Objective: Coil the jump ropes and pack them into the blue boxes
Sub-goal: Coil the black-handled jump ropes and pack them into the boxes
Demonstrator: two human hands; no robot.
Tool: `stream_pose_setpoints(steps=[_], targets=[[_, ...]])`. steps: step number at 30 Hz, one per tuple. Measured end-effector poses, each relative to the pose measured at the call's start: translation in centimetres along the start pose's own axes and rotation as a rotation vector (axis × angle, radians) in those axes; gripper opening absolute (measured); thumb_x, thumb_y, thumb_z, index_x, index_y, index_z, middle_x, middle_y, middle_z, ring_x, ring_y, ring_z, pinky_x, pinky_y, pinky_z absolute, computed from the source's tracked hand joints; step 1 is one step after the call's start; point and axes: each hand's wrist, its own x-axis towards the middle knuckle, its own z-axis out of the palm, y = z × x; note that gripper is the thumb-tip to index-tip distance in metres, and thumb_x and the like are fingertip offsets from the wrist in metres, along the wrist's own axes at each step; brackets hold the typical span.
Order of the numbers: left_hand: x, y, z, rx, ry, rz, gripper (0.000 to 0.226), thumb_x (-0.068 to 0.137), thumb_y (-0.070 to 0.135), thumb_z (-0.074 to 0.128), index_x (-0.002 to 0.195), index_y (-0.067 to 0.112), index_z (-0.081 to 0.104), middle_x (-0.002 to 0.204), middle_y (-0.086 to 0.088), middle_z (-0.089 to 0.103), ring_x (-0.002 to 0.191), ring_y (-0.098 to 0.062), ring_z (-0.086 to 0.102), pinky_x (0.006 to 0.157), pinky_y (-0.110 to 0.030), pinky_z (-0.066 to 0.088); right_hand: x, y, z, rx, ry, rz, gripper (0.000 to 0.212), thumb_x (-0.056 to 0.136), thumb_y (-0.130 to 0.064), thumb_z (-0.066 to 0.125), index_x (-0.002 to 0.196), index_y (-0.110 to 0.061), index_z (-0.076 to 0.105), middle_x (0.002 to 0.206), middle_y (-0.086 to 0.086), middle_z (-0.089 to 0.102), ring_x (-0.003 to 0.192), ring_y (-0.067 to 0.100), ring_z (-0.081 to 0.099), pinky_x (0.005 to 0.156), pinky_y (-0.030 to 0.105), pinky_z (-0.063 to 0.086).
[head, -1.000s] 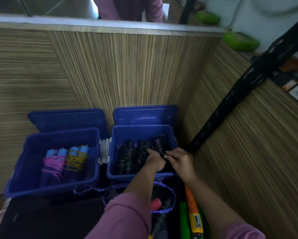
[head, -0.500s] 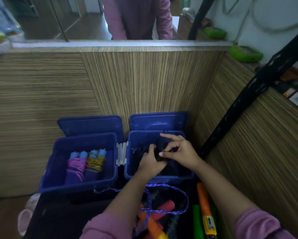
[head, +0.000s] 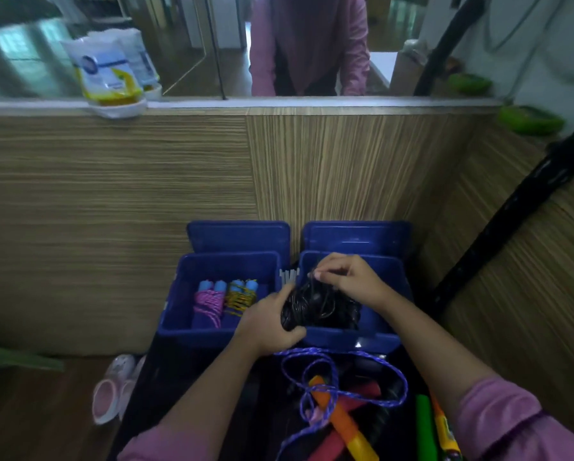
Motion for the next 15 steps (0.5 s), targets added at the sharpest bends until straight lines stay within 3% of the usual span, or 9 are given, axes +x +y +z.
stream_pose_setpoints(steps=[4, 8, 10, 12, 14, 15], targets=[[-1.7, -1.8, -0.7, -0.029, 0.061, -0.077, 0.082, 0.075, 0.072, 0.058, 0.142, 0.036, 0.027, 0.132, 0.004, 0.056, 0.120, -0.020, 0.054, 0.094, -0.032, 0.045, -0.3, -1.1, 1.3, 0.024, -0.060, 0.063, 0.029, 0.083, -0.022, 0.071, 0.056, -0.012, 0.070, 0.072, 0.011, 0.067, 0.075, 0.020, 0.064, 0.085, 0.034, 0.048], [-3.0, -3.7, -1.3, -0.110, 0.205, -0.164, 0.069, 0.084, 0.064, 0.055, 0.143, 0.037, 0.030, 0.131, 0.003, 0.059, 0.118, -0.022, 0.056, 0.092, -0.032, 0.044, -0.9, -0.8, 2.0, -0.253, -0.094, 0.152, 0.045, 0.081, -0.019, 0.073, 0.041, -0.014, 0.053, 0.053, 0.012, 0.059, 0.054, 0.017, 0.055, 0.065, 0.033, 0.048], [-3.5, -4.2, -2.0, -0.072, 0.214, -0.135, 0.068, 0.087, 0.060, 0.054, 0.146, 0.037, 0.029, 0.136, 0.005, 0.055, 0.123, -0.020, 0.052, 0.094, -0.031, 0.042, -1.5, -0.8, 2.6, -0.401, -0.089, 0.093, 0.041, 0.083, -0.014, 0.070, 0.049, -0.011, 0.047, 0.056, 0.003, 0.051, 0.053, 0.012, 0.048, 0.063, 0.029, 0.043], [-3.9, -4.3, -2.3, 0.043, 0.185, -0.062, 0.068, 0.088, 0.060, 0.052, 0.147, 0.038, 0.027, 0.142, 0.007, 0.050, 0.129, -0.015, 0.047, 0.097, -0.029, 0.040, -1.9, -1.0, 3.4, -0.492, 0.046, -0.155, 0.032, 0.084, -0.015, 0.068, 0.062, -0.011, 0.046, 0.068, -0.001, 0.047, 0.061, 0.010, 0.044, 0.064, 0.024, 0.037], [-4.2, -4.4, -2.3, 0.139, 0.147, -0.011, 0.069, 0.088, 0.066, 0.046, 0.148, 0.039, 0.025, 0.143, 0.005, 0.049, 0.129, -0.015, 0.047, 0.096, -0.030, 0.042, -1.9, -1.8, 4.3, -0.563, 0.139, -0.349, 0.020, 0.082, -0.021, 0.066, 0.080, -0.012, 0.049, 0.087, -0.002, 0.049, 0.080, 0.011, 0.046, 0.073, 0.019, 0.036], [-4.3, -4.6, -2.3, 0.177, 0.127, 0.003, 0.071, 0.085, 0.071, 0.040, 0.148, 0.041, 0.025, 0.142, 0.004, 0.049, 0.126, -0.016, 0.049, 0.095, -0.031, 0.043, -1.7, -2.2, 4.8, -0.599, 0.116, -0.374, 0.020, 0.082, -0.027, 0.065, 0.092, -0.015, 0.052, 0.103, -0.003, 0.054, 0.097, 0.012, 0.048, 0.084, 0.020, 0.036]])
